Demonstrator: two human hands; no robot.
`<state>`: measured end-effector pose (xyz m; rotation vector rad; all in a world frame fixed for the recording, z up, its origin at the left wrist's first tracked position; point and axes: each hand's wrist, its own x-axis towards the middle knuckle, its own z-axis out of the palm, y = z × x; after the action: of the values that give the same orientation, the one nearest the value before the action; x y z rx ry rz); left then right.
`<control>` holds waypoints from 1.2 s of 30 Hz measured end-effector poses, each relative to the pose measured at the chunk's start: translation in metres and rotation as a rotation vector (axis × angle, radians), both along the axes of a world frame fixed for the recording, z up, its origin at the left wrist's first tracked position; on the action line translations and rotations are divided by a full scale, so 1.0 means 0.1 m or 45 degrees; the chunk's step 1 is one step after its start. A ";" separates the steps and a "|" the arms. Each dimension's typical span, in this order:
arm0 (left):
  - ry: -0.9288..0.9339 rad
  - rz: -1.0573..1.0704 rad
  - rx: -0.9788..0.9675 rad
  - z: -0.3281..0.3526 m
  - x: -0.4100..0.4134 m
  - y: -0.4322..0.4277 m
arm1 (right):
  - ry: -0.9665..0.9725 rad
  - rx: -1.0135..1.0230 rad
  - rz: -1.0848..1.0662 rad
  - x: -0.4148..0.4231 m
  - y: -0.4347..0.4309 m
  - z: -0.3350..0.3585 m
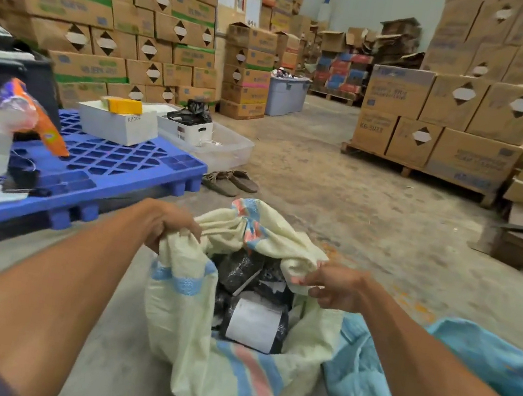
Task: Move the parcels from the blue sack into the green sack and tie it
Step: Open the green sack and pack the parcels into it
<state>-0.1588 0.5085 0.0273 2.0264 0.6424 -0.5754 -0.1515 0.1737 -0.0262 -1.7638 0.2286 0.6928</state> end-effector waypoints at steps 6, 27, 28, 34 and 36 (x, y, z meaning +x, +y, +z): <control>0.043 0.029 -0.173 -0.07 -0.07 0.00 | -0.238 -0.558 -0.361 0.10 0.04 -0.32; 0.245 0.087 -0.040 -0.84 0.25 -0.02 | 0.095 -0.212 -0.562 0.54 -0.36 -1.18; 0.227 0.104 -0.104 -0.77 0.23 -0.05 | 0.072 -0.158 -0.603 0.46 -0.35 -1.10; -0.337 0.263 -0.632 0.35 0.24 -0.41 | -0.303 0.134 -0.782 0.61 -0.34 -0.06; -0.534 0.254 -0.746 0.90 0.19 -0.56 | -0.446 0.237 -0.810 0.54 -0.24 0.75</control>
<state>-0.1397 0.4526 0.1173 1.4449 0.3582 -0.1737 -0.0971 0.1501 0.0493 -1.4821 0.4414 -0.0530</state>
